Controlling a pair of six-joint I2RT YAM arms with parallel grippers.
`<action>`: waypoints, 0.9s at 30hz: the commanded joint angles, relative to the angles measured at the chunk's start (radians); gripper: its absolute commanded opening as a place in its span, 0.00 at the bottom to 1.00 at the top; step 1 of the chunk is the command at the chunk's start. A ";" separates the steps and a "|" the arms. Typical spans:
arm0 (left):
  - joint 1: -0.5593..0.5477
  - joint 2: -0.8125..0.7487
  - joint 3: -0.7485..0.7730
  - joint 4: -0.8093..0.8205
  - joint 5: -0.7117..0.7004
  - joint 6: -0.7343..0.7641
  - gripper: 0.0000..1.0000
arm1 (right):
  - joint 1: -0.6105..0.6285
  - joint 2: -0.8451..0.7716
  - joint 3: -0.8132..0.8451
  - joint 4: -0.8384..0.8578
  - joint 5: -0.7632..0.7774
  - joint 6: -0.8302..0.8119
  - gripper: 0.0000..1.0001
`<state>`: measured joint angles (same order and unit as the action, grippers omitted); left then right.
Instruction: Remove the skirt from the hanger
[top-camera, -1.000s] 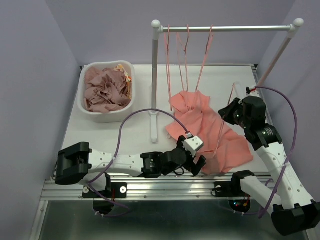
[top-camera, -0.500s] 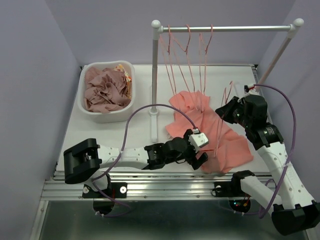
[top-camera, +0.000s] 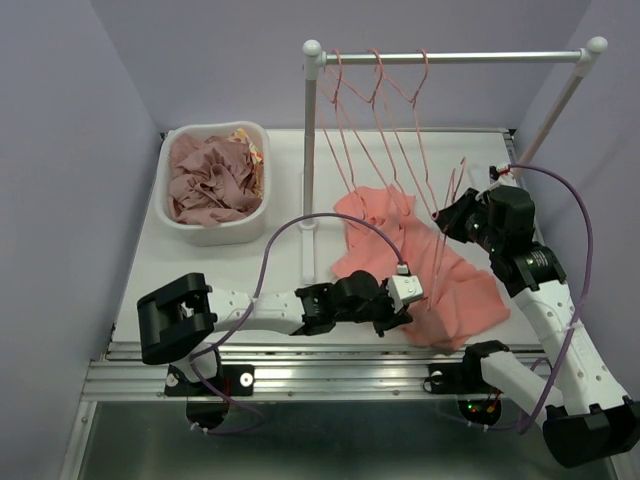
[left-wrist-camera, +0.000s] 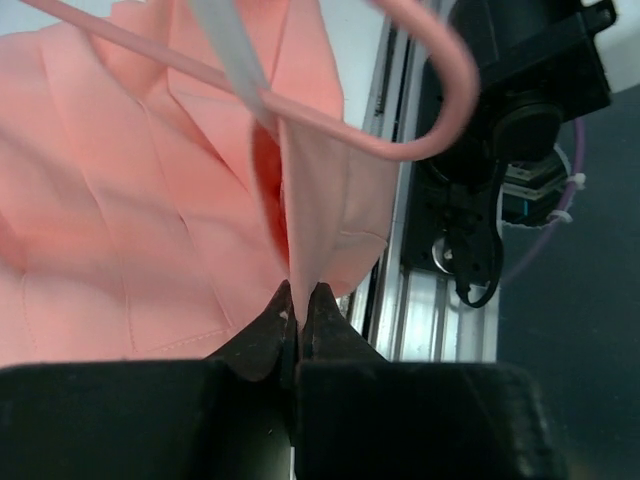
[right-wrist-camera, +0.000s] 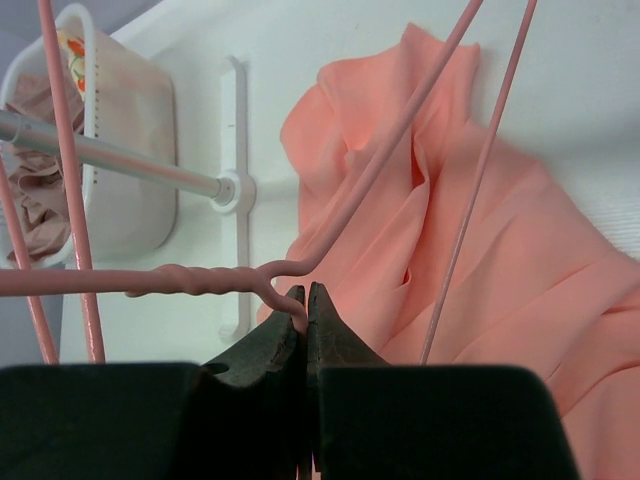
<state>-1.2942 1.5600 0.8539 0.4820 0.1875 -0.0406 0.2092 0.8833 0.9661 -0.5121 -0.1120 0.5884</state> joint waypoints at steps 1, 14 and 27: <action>-0.020 -0.018 0.039 0.075 0.095 -0.021 0.00 | -0.005 -0.007 -0.021 0.150 0.076 -0.039 0.01; -0.045 -0.190 -0.067 0.072 0.000 -0.087 0.00 | -0.005 0.095 -0.124 0.247 0.330 -0.041 0.01; -0.062 -0.394 -0.067 -0.196 -0.353 -0.199 0.00 | -0.005 0.085 -0.104 0.218 0.472 -0.038 0.01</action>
<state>-1.3499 1.3148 0.7654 0.4011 0.0486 -0.1814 0.2092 1.0122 0.8341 -0.3290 0.2672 0.5644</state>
